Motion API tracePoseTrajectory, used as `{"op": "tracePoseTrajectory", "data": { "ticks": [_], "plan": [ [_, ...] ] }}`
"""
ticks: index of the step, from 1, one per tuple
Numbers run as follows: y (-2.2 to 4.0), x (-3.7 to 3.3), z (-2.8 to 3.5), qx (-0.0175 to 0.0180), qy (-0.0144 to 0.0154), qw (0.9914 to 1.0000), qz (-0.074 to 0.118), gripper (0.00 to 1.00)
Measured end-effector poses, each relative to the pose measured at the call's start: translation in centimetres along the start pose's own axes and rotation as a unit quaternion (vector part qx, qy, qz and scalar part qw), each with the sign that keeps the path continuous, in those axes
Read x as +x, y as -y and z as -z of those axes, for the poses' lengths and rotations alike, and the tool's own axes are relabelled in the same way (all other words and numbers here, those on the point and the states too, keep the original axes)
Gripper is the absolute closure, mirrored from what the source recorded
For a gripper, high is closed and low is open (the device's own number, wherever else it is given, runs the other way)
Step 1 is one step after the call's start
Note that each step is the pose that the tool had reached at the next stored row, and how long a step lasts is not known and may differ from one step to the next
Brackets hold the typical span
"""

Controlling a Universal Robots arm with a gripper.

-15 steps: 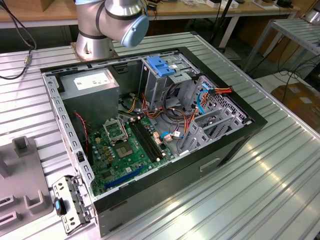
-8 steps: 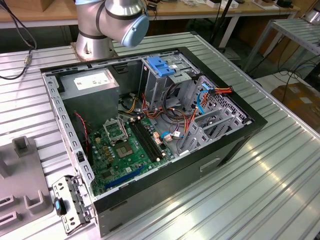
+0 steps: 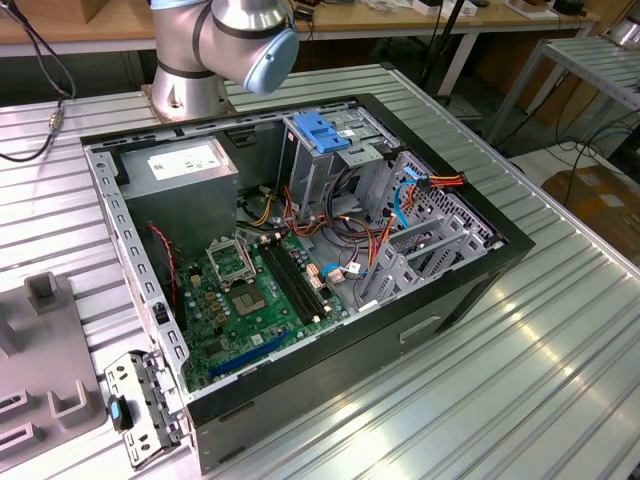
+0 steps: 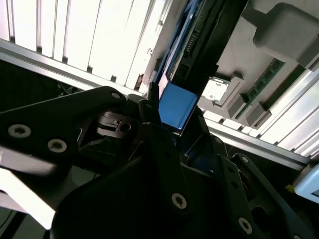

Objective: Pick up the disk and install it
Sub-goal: 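Pick up the disk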

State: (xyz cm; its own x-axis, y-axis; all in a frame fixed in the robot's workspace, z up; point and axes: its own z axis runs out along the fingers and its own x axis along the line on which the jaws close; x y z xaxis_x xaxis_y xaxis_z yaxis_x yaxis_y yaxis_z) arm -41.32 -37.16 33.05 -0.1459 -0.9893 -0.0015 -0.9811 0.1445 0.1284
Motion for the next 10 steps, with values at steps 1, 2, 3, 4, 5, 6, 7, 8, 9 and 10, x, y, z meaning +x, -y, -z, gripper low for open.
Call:
{"op": "tracePoseTrajectory", "data": {
  "ticks": [1,2,3,4,5,6,7,8,9,10],
  "plan": [
    [0.17,-0.03,0.02,-0.0012,-0.0001,1.0,0.0,0.55],
    [0.36,-0.05,0.04,-0.0024,-0.0003,1.0,-0.001,0.55],
    [0.54,-0.08,0.05,-0.0041,-0.0005,0.99999,-0.001,0.55],
    [0.7,-0.1,0.06,-0.0067,-0.001,0.99998,-0.001,0.55],
    [0.81,-0.12,0.04,-0.0105,-0.0017,0.99994,-0.002,0.55],
    [0.9,-0.13,0.01,-0.0148,-0.0024,0.99989,-0.002,0.55],
    [0.99,-0.15,-0.02,-0.0191,-0.0031,0.99981,-0.003,0.55],
    [1.09,-0.16,-0.06,-0.0237,-0.004,0.99971,-0.004,0.55],
    [1.19,-0.17,-0.1,-0.0277,-0.0046,0.9996,-0.004,0.55],
    [1.37,-0.2,-0.16,-0.0354,-0.0059,0.99934,-0.006,0.55]
  ]
}}
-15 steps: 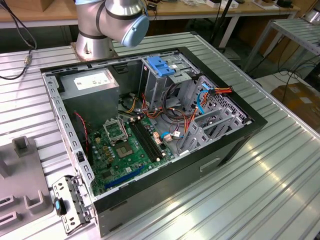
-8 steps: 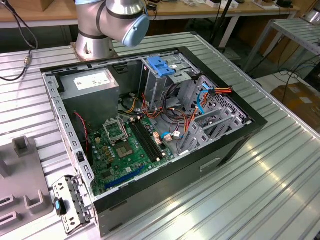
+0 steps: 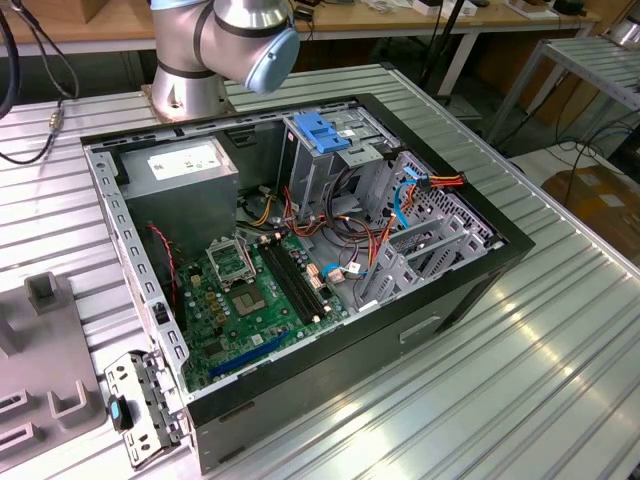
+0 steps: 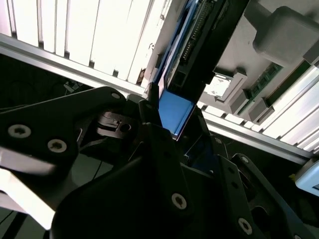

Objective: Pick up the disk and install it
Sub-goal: 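Pick up the disk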

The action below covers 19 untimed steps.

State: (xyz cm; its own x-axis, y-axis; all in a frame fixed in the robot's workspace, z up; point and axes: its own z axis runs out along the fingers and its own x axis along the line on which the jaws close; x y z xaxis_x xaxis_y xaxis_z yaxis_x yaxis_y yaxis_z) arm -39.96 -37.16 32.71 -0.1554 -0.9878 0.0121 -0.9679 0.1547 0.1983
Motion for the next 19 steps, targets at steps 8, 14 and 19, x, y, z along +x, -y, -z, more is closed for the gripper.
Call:
{"op": "tracePoseTrajectory", "data": {
  "ticks": [8,14,19],
  "plan": [
    [0.82,-0.12,-0.45,-0.0259,-0.0044,0.99957,-0.013,0.55],
    [1.35,-0.2,-1.02,-0.0436,-0.0048,0.99866,-0.028,0.55],
    [1.72,-0.25,-1.21,-0.0546,-0.007,0.99793,-0.033,0.55]
  ]
}}
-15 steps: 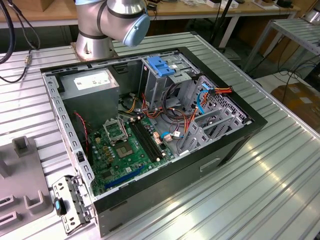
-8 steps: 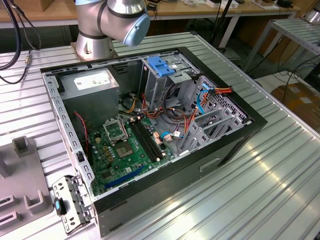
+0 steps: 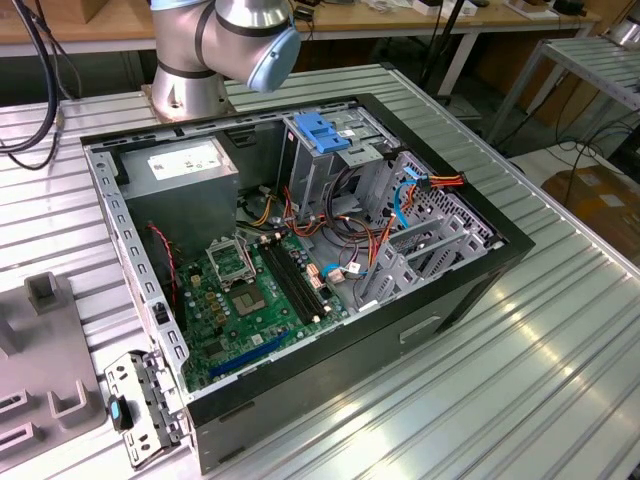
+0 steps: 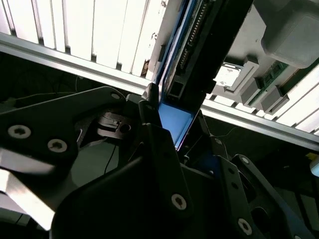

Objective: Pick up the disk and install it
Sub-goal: 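Pick up the disk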

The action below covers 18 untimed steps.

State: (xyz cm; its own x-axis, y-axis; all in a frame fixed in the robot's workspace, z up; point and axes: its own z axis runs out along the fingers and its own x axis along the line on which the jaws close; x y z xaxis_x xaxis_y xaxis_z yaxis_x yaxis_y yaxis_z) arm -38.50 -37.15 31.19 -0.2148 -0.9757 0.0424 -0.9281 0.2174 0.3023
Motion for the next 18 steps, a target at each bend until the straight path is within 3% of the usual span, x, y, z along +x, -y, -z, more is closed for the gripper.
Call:
{"op": "tracePoseTrajectory", "data": {
  "ticks": [12,18],
  "plan": [
    [0.22,0.09,0.02,0.0001,-0.0004,1.0,0.0,0.55],
    [0.29,0.09,0.02,0.0007,-0.0055,0.99986,0.016,0.55]
  ]
}}
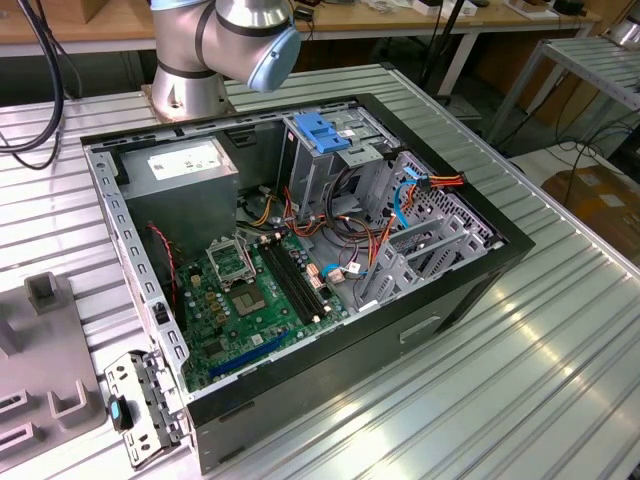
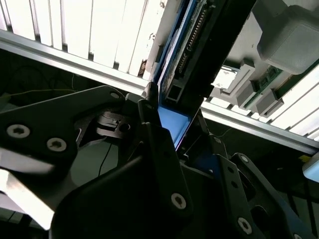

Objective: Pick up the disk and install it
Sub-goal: 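Pick up the disk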

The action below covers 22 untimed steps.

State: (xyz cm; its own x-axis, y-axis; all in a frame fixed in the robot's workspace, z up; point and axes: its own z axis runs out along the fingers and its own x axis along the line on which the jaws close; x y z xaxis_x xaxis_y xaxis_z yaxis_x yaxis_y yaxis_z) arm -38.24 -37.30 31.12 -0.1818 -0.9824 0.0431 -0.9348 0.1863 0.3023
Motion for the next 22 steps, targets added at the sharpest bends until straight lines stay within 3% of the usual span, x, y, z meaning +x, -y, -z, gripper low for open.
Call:
{"op": "tracePoseTrajectory", "data": {
  "ticks": [7,9,22],
  "plan": [
    [0.0,-0.01,0.0,0.0,-0.0001,1.0,0.0,0.55],
    [0.0,-0.01,0.0,0.0,-0.0001,1.0,0.0,0.61],
    [0.0,-0.01,-0.01,0.0001,-0.0002,1.0,0.001,0.62]
  ]
}}
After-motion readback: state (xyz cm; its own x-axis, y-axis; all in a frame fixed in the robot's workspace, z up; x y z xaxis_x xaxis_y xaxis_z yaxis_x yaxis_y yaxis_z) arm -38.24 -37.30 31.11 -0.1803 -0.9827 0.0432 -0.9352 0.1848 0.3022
